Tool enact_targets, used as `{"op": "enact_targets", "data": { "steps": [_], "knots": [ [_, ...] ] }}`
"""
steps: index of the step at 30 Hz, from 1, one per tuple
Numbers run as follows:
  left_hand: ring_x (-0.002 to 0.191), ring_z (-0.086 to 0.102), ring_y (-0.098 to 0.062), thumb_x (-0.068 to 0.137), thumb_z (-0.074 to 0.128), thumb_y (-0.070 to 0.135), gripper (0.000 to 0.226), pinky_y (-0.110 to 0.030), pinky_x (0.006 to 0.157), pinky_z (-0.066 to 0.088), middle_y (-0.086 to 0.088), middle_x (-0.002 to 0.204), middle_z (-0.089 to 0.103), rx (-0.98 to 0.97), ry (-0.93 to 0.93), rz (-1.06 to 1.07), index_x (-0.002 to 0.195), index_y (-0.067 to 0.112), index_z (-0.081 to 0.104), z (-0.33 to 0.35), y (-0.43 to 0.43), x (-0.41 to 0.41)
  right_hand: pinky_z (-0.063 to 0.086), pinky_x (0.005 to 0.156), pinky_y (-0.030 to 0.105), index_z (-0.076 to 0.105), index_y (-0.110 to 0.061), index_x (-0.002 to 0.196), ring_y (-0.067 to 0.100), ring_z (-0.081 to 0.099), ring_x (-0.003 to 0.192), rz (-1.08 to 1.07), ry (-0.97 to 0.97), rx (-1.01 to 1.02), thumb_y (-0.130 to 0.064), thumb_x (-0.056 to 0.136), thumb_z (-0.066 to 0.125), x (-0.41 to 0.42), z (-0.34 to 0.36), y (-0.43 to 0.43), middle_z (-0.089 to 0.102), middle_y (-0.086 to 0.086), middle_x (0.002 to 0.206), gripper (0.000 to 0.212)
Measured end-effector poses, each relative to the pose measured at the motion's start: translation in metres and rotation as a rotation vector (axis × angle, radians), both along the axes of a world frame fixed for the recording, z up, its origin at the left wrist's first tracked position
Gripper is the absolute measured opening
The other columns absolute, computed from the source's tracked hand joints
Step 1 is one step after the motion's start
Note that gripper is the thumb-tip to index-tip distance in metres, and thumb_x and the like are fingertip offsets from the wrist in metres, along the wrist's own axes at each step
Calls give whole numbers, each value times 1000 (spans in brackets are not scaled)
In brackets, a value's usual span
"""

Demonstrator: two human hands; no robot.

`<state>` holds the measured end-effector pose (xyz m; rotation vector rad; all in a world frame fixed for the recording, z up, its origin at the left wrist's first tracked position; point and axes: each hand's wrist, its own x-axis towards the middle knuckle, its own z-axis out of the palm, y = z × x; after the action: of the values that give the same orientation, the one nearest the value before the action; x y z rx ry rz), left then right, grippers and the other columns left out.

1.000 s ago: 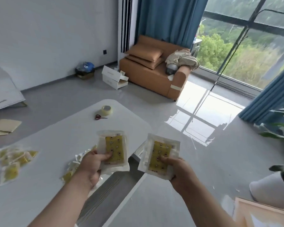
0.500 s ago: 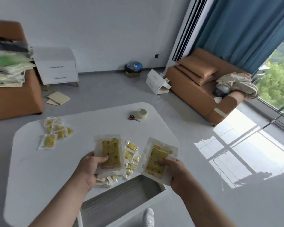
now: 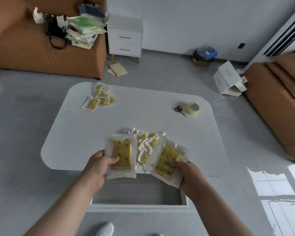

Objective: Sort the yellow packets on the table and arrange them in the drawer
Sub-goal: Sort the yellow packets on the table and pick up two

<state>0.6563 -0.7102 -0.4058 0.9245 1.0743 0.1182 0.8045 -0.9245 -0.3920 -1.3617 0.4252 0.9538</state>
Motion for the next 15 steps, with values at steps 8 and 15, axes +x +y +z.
{"op": "enact_targets", "data": {
  "steps": [8, 15],
  "knots": [
    [80, 66, -18, 83, 65, -6, 21, -30, 64, 37, 0, 72, 76, 16, 97, 52, 94, 13, 65, -128, -42, -17, 52, 88, 64, 66, 2, 112, 43, 71, 95, 88, 140, -66, 12, 74, 67, -3, -155, -40, 74, 24, 103, 39],
    [100, 67, -32, 74, 75, 5, 28, -49, 100, 33, -9, 96, 77, -39, 194, 37, 100, 12, 67, -238, -32, -53, 52, 87, 66, 63, 10, 109, 50, 69, 93, 16, 241, -111, 18, 75, 63, -42, -273, -39, 71, 32, 101, 35]
  ]
}}
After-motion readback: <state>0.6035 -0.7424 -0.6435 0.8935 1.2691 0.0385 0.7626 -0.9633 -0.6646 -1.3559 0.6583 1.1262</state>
